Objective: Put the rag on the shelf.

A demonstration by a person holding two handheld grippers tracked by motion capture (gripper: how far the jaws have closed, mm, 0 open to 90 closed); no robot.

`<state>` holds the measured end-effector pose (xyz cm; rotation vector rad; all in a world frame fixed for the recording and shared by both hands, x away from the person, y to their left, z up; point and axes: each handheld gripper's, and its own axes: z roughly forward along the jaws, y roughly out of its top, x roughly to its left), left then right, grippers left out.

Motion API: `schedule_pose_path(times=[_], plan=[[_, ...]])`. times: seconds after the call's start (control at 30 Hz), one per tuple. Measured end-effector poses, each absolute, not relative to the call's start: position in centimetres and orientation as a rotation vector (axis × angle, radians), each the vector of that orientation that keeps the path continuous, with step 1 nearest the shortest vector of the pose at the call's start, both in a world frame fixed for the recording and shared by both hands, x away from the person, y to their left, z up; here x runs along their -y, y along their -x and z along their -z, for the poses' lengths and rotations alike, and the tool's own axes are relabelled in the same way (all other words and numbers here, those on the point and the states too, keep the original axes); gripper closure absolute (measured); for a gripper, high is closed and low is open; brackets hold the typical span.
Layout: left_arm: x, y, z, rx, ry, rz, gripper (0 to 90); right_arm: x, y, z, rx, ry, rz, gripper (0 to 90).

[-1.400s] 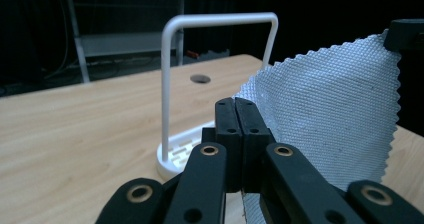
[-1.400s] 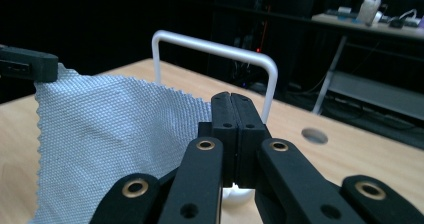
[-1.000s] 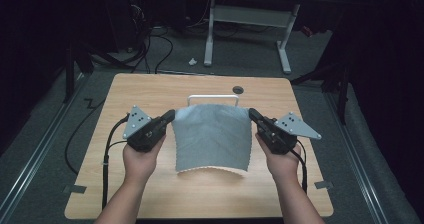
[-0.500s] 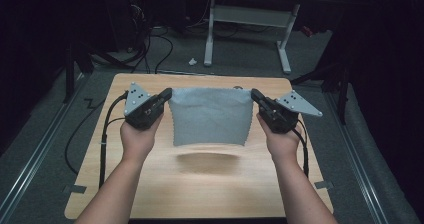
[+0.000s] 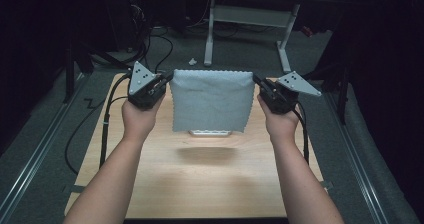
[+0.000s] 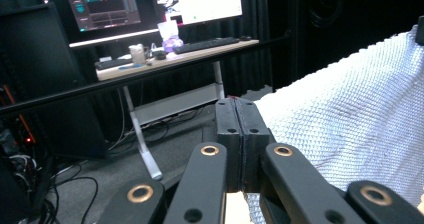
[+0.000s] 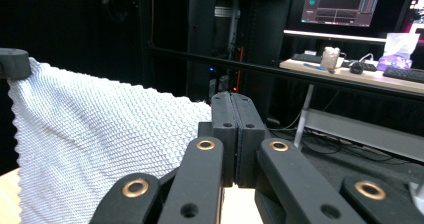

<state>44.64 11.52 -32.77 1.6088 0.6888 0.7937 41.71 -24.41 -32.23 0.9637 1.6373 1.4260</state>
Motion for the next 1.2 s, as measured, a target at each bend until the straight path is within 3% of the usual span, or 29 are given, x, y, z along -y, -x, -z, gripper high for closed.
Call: schedule_pose_path(times=[0.3,0.57,1.2], plan=[[-10.5,-47.3,32.5,-0.712,-1.688,-0.843,89.7,24.4,-44.5,32.0,-1.657,-0.967,-1.362,90.0],[-10.1,-49.2,33.4,-0.796,-1.718,-0.807,89.7,23.8,-46.8,32.6,-1.700,-0.981,-1.274,90.0],[-9.4,-50.4,40.2,-0.876,-1.861,-0.661,89.6,24.0,-48.7,38.9,-1.868,-1.062,-1.113,90.0]])
